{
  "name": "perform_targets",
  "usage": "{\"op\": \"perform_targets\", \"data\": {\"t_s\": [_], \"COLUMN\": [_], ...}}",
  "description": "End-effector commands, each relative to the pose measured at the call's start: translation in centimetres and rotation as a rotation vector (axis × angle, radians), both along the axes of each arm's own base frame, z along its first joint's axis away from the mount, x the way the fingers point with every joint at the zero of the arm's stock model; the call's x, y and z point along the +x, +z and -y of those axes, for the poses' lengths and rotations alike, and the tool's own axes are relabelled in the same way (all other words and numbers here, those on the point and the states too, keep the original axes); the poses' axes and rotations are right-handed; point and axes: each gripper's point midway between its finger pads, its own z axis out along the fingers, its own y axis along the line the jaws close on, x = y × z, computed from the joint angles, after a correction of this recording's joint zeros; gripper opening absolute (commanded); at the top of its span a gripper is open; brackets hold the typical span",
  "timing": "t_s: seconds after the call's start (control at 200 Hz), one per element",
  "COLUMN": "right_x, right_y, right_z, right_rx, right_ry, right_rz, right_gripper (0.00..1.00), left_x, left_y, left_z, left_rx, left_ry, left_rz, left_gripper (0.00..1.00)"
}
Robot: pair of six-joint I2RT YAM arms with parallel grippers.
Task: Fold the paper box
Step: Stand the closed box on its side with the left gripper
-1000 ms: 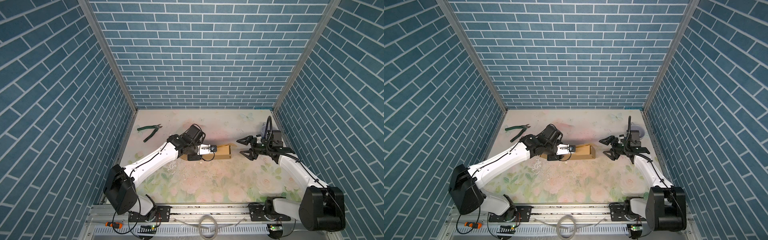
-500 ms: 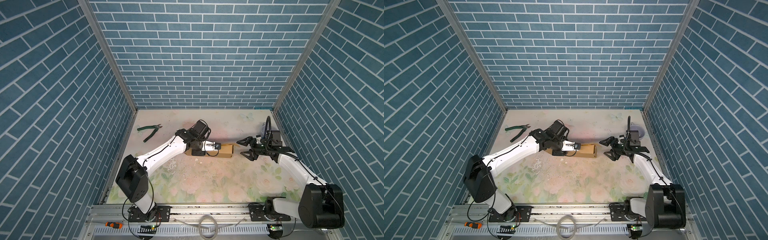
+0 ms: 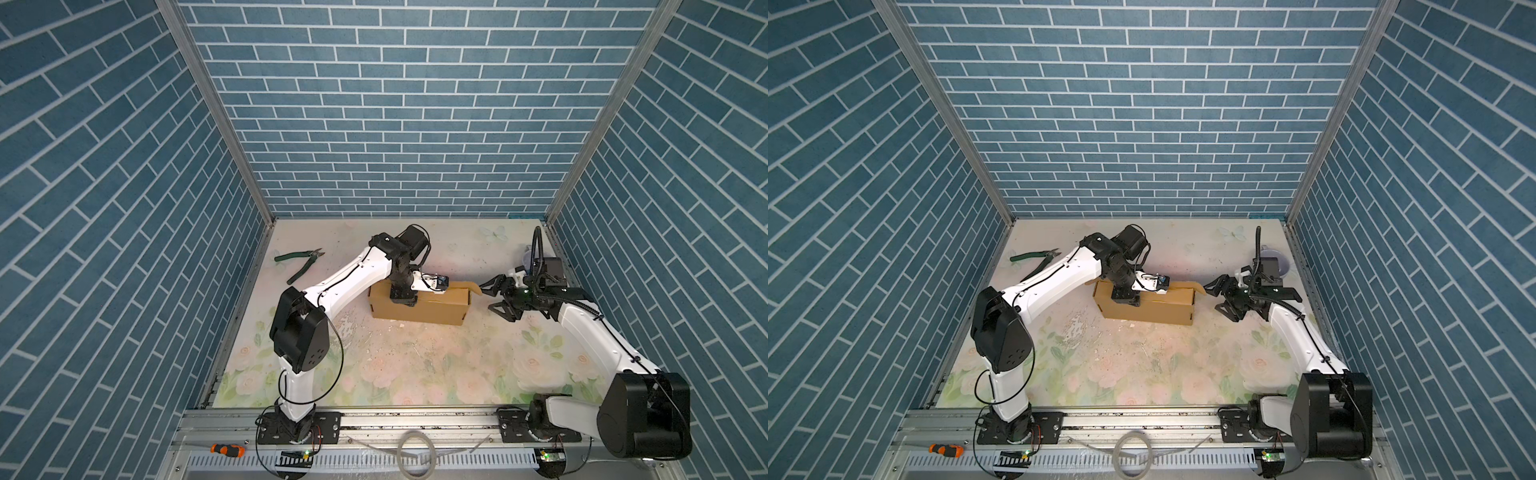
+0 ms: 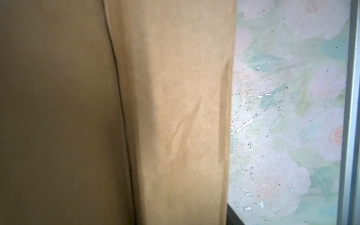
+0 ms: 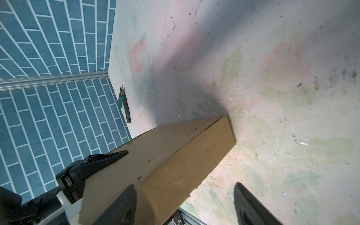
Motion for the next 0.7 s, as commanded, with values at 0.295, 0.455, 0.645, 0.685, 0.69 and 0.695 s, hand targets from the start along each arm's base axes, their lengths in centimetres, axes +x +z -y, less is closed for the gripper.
{"op": "perform_targets", "data": {"t_s": [0.295,0.455,0.645,0.685,0.69,0.695], "right_x": [1.0,1.1,1.2,1.2,1.2,1.2], "right_y": [1.3,1.4,1.4,1.4,1.4,1.5], "right_z": [0.6,0.8,0.9,0.9,0.9,0.9], "right_rx": [-0.074,-0.089,-0.089,-0.09,-0.089,-0.09], "right_ry": [0.03,0.029,0.024,0.023,0.024,0.023], "right_rz": [0.08,0.089,0.094,0.096,0.094,0.095], "right_gripper": [0.79,0.79,0.79,0.79,0.79,0.79], "left_x": [0.3,0.8,1.1,1.2,1.2,1.3], "left_y": [0.1,1.1,2.0,2.2,2.3,2.3], "left_z": [-0.3,-0.3,-0.2,-0.1,-0.1,-0.1], "left_rx": [-0.005,-0.035,-0.066,-0.076,-0.077,-0.078], "left_ry": [0.036,0.04,0.045,0.045,0.045,0.045], "left_rz": [0.029,0.094,0.139,0.15,0.152,0.153], "left_gripper": [0.87,0.93,1.0,1.0,1.0,1.0]}}
